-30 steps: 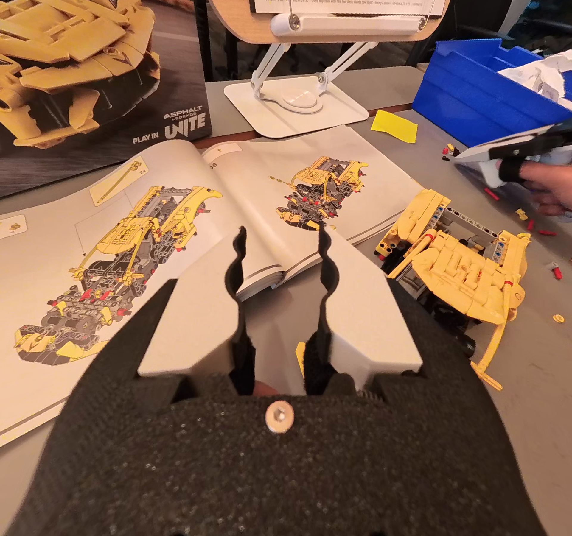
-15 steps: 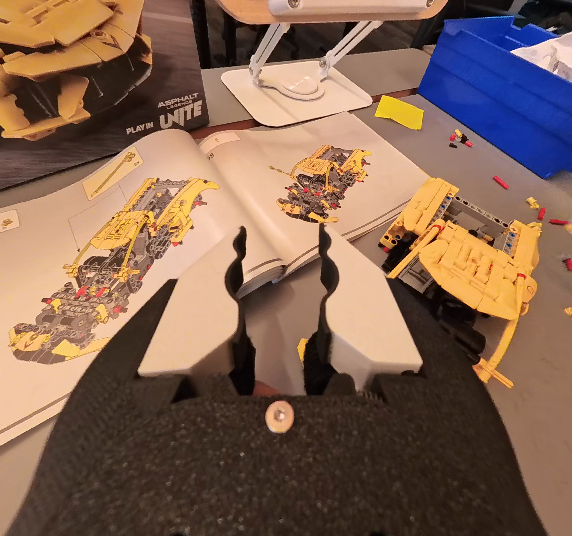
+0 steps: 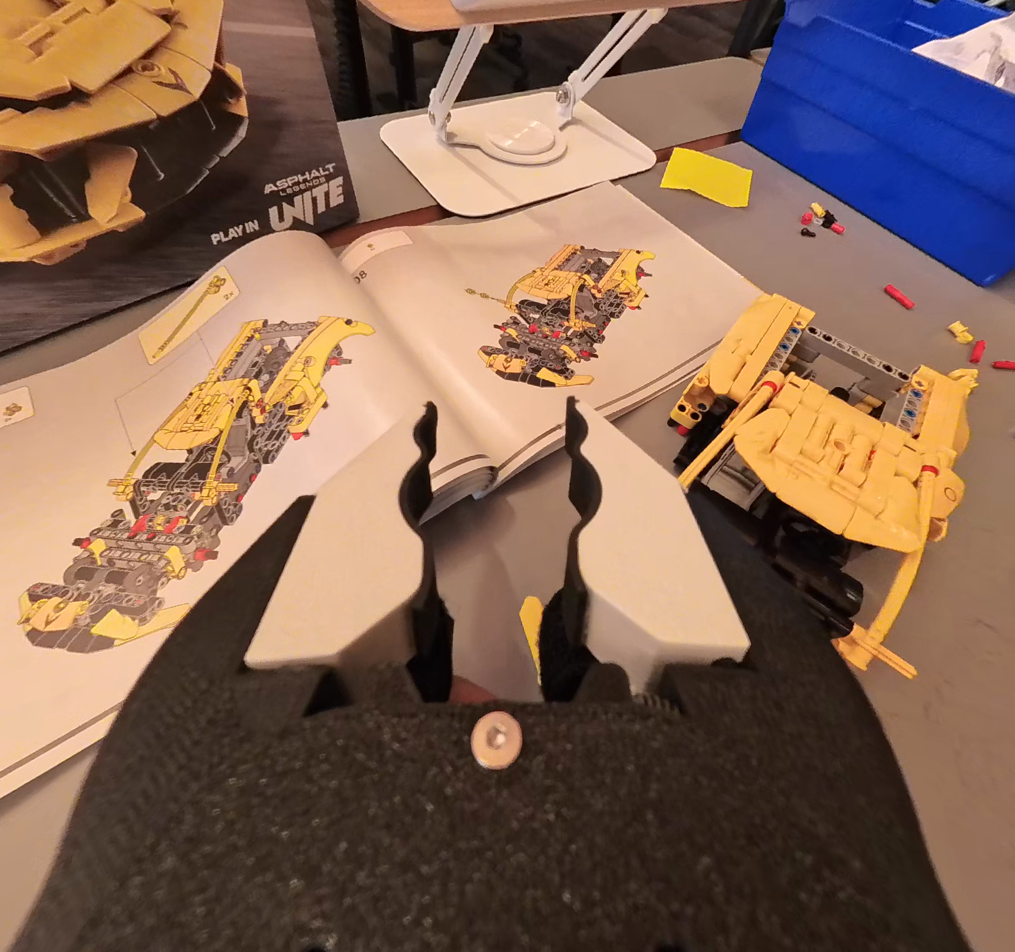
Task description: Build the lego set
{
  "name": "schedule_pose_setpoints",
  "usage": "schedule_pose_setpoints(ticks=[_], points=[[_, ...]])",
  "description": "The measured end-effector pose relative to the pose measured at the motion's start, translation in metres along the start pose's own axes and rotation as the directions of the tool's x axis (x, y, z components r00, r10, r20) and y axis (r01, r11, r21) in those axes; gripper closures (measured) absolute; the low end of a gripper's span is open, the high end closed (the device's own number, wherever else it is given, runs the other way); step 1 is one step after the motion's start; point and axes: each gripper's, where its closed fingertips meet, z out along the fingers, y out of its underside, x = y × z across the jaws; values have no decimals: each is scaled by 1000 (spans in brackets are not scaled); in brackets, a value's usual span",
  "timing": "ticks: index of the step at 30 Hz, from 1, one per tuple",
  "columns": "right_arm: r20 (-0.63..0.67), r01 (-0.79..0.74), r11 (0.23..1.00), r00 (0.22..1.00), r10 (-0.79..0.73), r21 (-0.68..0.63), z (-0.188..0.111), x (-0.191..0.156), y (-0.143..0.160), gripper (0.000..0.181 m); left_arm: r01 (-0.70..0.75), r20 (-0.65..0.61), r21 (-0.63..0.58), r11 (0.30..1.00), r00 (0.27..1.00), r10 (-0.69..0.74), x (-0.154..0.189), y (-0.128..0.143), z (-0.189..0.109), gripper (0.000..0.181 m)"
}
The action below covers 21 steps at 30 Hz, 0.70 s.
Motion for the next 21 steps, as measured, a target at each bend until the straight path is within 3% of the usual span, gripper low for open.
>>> schedule_pose_setpoints(ticks=[6,10,14,21], points=[[-161,213,968,959,-233,-131,3,8,8,179,-11,6,-1,1000,1000,11,0,0,0,134],[-173,224,967,955,-243,-120,3,5,6,179,-10,6,1,1000,1000,10,0,0,0,134],[-121,144,988,981,-151,-63,1,-2,3,169,-7,2,7,1000,1000,7,1,-2,-2,134],[97,-190,974,979,179,121,-33,3,2,159,-9,-2,9,1000,1000,9,2,-3,-2,134]])
